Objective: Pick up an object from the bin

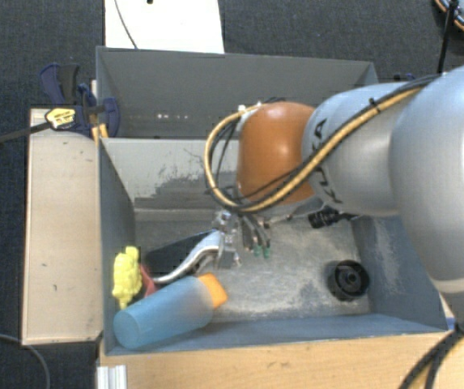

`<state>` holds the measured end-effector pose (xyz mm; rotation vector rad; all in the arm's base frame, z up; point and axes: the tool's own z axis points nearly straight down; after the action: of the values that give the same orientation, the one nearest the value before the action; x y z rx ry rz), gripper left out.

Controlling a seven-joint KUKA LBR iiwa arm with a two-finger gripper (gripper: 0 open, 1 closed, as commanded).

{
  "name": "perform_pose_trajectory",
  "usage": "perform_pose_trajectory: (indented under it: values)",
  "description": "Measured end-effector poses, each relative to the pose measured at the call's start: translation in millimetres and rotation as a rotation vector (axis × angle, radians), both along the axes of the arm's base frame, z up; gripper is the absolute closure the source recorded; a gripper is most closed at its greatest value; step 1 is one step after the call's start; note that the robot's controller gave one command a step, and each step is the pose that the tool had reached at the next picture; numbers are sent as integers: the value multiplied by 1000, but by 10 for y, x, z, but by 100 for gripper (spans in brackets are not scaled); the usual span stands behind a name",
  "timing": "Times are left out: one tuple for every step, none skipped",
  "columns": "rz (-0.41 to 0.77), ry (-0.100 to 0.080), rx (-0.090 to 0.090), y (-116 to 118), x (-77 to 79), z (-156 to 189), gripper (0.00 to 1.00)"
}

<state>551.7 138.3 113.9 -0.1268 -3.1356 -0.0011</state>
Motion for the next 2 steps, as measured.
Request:
perform_pose_trajectory:
  values:
    - [53,-2,-2,250,-192,610,100]
    - [108,-19,2,502,-205,531,100]
